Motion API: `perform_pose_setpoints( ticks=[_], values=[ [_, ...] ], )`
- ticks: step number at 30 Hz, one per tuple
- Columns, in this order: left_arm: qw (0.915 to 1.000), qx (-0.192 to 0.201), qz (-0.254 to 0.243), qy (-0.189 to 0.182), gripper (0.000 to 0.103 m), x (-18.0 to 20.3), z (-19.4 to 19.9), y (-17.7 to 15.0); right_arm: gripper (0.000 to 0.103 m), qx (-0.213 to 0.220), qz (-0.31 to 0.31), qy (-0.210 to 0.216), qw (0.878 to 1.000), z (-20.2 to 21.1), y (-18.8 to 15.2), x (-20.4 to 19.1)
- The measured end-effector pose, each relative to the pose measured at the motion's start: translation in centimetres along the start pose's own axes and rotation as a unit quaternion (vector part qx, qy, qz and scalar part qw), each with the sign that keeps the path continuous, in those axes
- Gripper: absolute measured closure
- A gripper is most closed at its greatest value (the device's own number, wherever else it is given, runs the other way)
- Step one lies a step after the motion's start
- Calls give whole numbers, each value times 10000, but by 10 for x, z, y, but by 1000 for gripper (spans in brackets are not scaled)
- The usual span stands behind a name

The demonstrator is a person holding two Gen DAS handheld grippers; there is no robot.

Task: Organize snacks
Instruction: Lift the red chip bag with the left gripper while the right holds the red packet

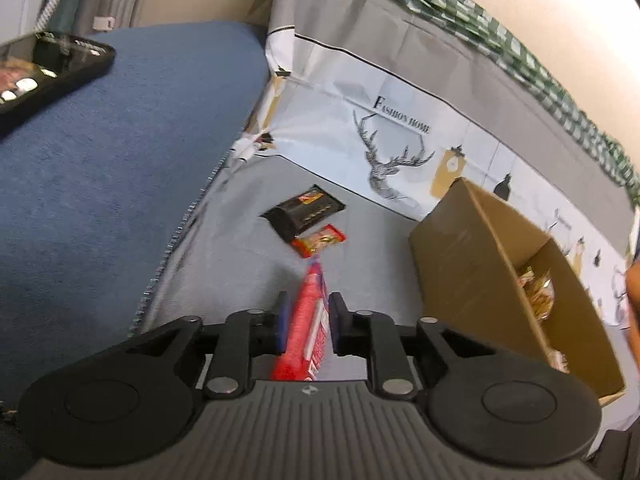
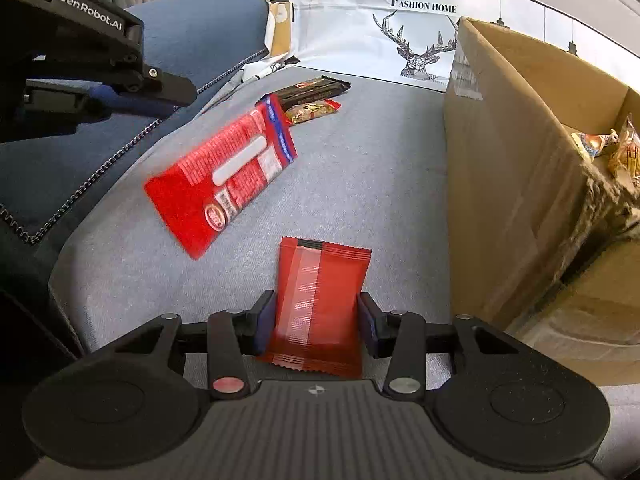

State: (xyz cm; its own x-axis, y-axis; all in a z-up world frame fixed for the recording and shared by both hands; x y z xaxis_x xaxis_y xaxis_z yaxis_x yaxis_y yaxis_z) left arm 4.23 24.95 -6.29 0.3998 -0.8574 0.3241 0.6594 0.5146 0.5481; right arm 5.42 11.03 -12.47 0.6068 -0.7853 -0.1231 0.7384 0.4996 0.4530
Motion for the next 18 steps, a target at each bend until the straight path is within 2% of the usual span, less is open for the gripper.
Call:
perform_pose_setpoints(
  ticks=[5,7,9,14,18],
  values=[
    [9969,-424,-601,271,82,12,-10,-2,57,-29,106,56,9999,2,-3,-3],
    [9939,-601,-779,491,74,15,-19,-3,57,-23,114,67,9999,2,-3,-4],
    [9910,-740,-876,691,55,17,-30,-4,56,-16,91,77,9999,2,-3,-3],
    [9838,-989,-1178,919,44,20,-56,-3,52,54,108,55,9999,5,-3,-3],
    [9801,-1215,-1227,979,38,18,-74,-1,49,45,67,101,9999,6,-3,-1]
  ],
)
Point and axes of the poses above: each gripper's, at about its wrist camera, not at the fingertips, and z roughly against the way its jaws point, x to its right, y to its top, the point moved 3 cm from there along -z, roughly the way its jaws point, and after that the axes turned 13 degrees about -x, right-handed, at the moved point
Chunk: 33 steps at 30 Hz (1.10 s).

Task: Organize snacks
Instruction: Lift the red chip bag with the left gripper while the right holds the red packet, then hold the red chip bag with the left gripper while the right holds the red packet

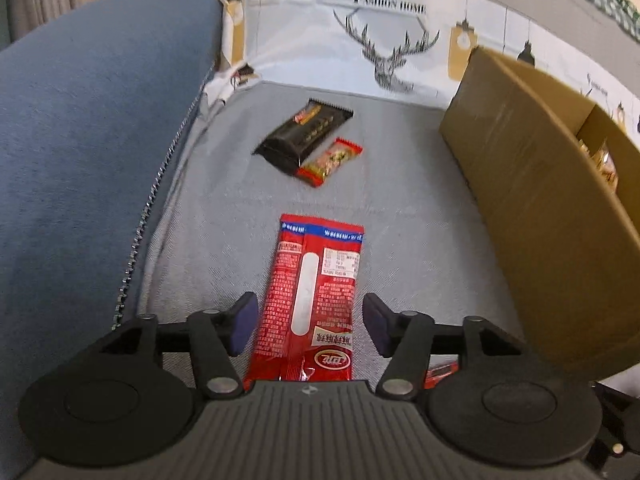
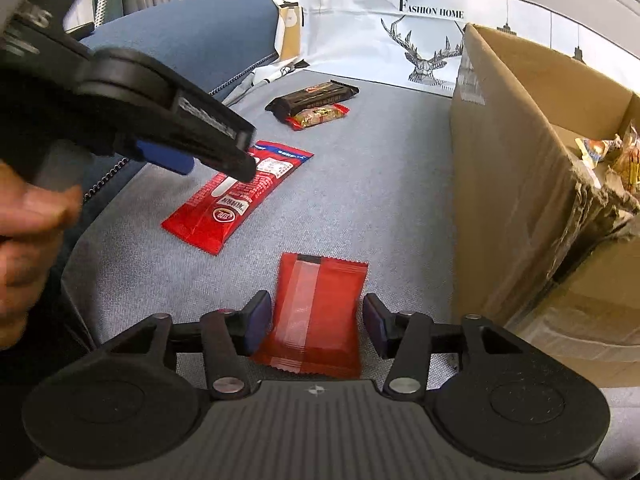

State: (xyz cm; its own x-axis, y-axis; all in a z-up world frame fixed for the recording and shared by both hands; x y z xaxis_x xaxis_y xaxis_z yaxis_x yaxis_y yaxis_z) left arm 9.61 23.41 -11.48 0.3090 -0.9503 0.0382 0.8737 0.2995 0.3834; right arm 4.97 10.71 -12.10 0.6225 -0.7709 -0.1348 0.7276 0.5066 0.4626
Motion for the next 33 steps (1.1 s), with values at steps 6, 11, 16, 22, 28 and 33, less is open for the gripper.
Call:
perform_pose_setpoints(
  ticks=[6,11,16,22,28,33],
  values=[
    [9998,-158,-96,-18,36,4,-11,3,45,-93,-88,33,9999,-7,2,2],
    [9997,-163,-158,30,33,6,-16,3,43,-87,-39,-6,10000,-9,2,-1],
    [9997,-191,-111,61,32,6,-20,4,43,-92,-66,-7,9999,-9,3,-3],
    [9996,-221,-131,122,32,8,-22,4,43,-91,-66,-7,9999,-10,4,-3],
    [9995,-221,-155,134,32,8,-22,4,43,-88,-64,-14,9999,-10,3,-3],
    [9994,-247,-173,163,33,9,-23,3,43,-85,-62,-11,9999,-10,3,-2]
  ],
)
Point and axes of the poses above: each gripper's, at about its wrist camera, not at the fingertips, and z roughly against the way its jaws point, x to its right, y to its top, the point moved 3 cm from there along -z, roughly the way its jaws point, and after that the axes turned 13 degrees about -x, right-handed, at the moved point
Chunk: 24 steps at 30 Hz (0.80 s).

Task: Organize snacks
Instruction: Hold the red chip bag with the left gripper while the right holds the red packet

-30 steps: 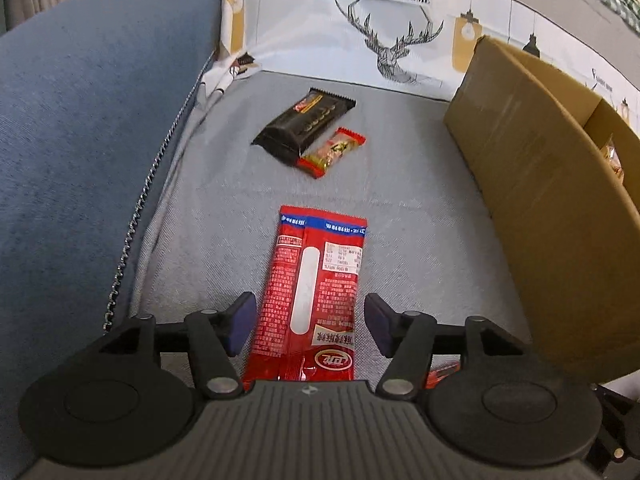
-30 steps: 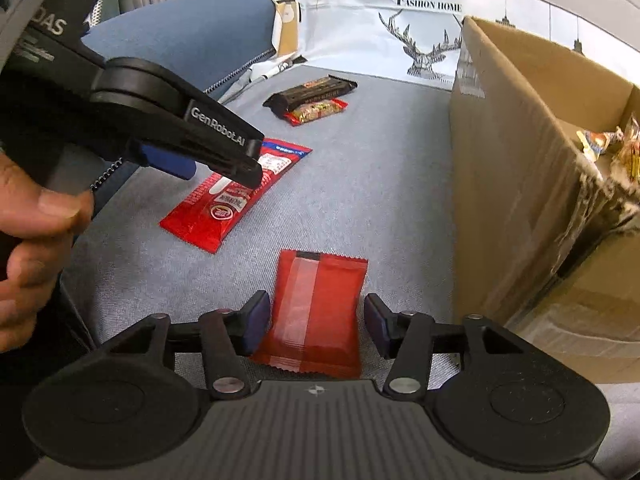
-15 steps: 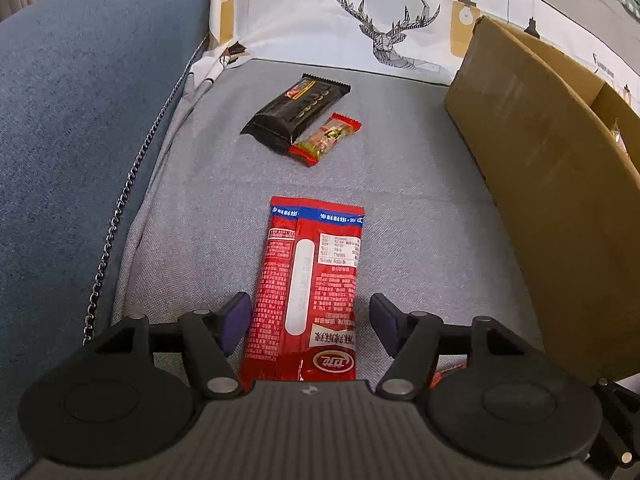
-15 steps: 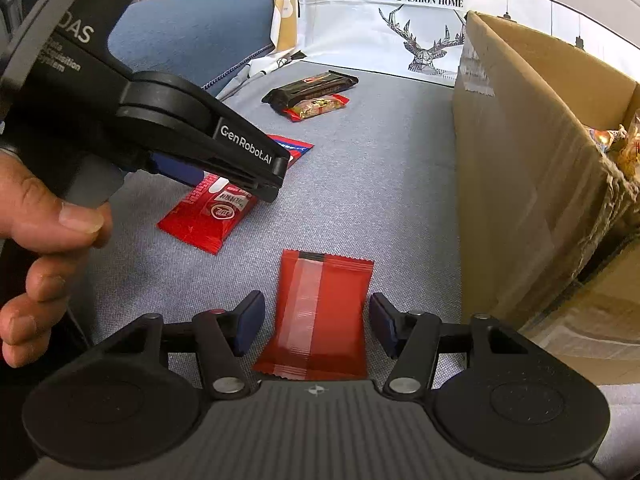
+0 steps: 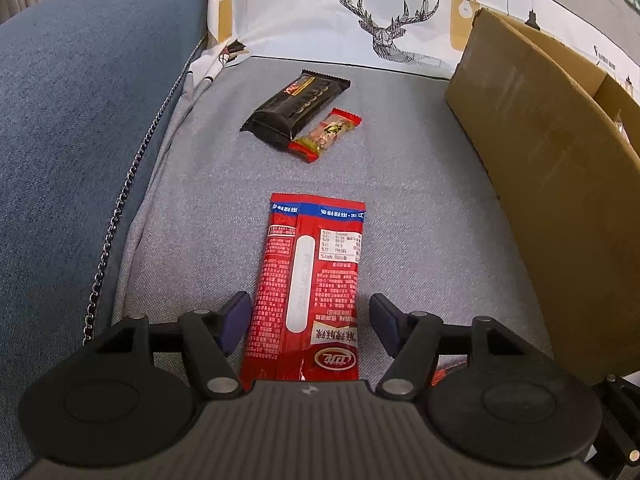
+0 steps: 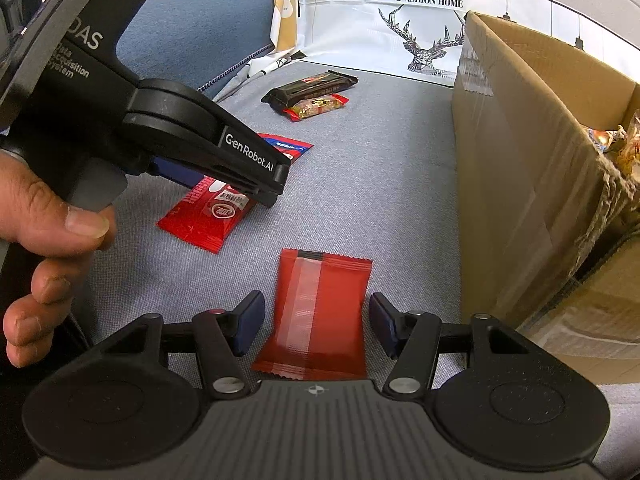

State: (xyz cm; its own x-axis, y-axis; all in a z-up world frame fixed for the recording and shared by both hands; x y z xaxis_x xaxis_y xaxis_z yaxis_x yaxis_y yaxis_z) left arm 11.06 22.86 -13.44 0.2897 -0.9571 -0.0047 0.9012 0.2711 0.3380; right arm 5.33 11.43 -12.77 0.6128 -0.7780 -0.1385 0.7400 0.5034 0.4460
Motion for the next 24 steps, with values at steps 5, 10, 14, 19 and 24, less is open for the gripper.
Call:
perform_pose_setpoints(
  ticks=[5,10,14,19,24],
  values=[
    [9998,18,-125,137,36,4,-1,-1,43,1,13,-10,10000,1,0,-1],
    [9996,103,-237,152,50,8,1,-1,56,49,35,-93,9999,1,0,-2],
    [9995,201,-219,70,53,7,5,-2,59,115,-42,-103,9999,3,-1,1],
    [9983,551,-44,-197,55,3,21,-4,59,358,-76,-136,9992,13,0,1],
    [9936,961,158,-578,55,-4,41,-6,60,627,-76,-178,9978,25,0,0]
  ],
)
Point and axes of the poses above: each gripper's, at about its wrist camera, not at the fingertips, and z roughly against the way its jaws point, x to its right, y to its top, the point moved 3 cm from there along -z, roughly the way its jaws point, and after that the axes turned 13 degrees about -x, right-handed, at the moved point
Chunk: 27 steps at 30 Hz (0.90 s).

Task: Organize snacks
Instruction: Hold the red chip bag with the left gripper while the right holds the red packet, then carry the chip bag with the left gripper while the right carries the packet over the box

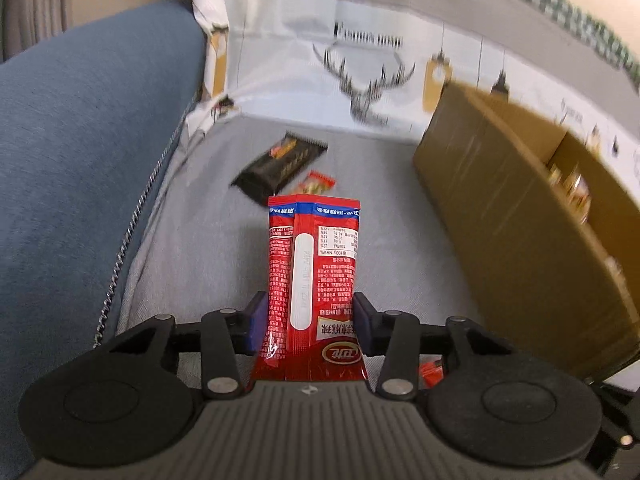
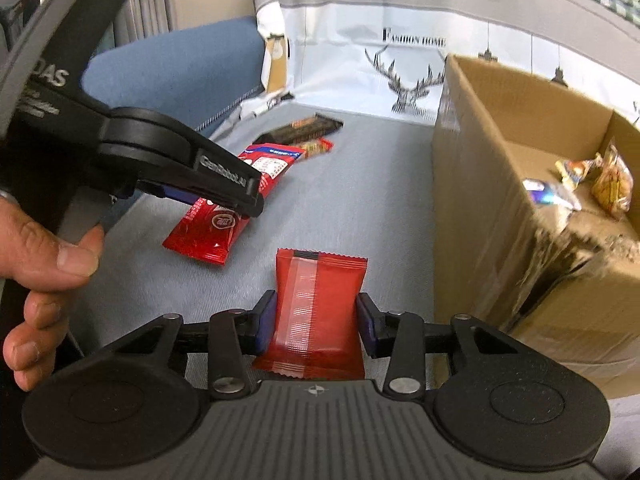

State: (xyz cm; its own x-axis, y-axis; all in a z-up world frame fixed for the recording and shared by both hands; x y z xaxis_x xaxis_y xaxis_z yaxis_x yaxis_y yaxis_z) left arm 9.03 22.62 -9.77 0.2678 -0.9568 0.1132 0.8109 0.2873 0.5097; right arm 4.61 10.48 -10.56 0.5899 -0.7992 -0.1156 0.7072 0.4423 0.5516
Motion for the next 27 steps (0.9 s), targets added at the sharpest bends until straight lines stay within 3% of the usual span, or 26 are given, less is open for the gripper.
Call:
perform_pose_setpoints(
  ticks=[8,15,19,23,27],
  values=[
    [9970,599,288,-402,55,-6,35,-5,60,332,18,85,9994,29,10,1],
    [9909,989,523,-744,55,-9,60,-14,60,1020,155,168,9945,93,41,16],
    [9867,1154,572,-995,55,-10,76,-25,60,1432,385,13,9889,124,41,30],
    [9829,1200,657,-1230,55,-6,85,-32,60,1535,374,-178,9873,127,28,41],
    [9841,1183,516,-1218,55,2,87,-35,60,1427,124,-111,9896,120,16,51]
  ],
)
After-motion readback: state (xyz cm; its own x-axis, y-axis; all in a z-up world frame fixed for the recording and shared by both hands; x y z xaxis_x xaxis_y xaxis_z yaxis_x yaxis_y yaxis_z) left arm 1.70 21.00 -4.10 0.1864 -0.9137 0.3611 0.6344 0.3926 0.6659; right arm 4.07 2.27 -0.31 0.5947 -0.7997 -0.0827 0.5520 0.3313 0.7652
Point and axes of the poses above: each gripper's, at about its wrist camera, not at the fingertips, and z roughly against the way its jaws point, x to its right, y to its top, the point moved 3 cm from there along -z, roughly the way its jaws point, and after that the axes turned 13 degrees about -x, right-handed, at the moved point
